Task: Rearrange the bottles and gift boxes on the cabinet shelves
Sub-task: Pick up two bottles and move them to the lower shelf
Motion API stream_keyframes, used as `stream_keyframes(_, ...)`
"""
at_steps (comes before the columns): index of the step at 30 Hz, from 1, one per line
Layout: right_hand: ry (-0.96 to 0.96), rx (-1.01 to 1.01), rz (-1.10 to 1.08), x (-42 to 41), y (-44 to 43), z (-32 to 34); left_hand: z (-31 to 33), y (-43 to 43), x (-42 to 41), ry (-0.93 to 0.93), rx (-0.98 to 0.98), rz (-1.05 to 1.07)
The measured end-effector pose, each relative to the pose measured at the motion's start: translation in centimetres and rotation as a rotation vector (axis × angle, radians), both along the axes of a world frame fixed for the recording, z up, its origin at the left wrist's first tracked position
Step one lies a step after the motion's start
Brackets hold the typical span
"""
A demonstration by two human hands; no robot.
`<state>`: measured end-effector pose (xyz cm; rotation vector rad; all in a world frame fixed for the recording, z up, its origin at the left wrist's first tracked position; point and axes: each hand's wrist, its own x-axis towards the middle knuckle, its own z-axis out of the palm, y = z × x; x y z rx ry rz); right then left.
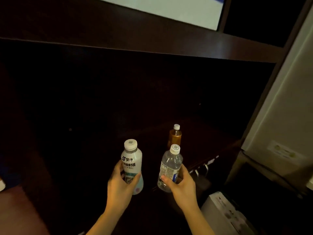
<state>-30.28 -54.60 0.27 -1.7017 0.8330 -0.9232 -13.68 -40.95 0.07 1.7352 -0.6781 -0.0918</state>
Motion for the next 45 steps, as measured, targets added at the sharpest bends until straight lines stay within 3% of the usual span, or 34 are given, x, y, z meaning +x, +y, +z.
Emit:
stream_keyframes(13,0.056,0.025,0.325,7.6,-11.2,-1.9,-1.5,-7.8,2.7,0.112,-0.024,0.185)
stream_keyframes(30,0.072,0.068,0.425,13.5,-15.8,-5.3,-3.0,-11.0,4.9,0.028,0.010,0.271)
stream_keyframes(45,0.091,0.060,0.483,12.7,-15.1,-4.4,-2.9,-10.1,6.0,0.032,0.079,0.167)
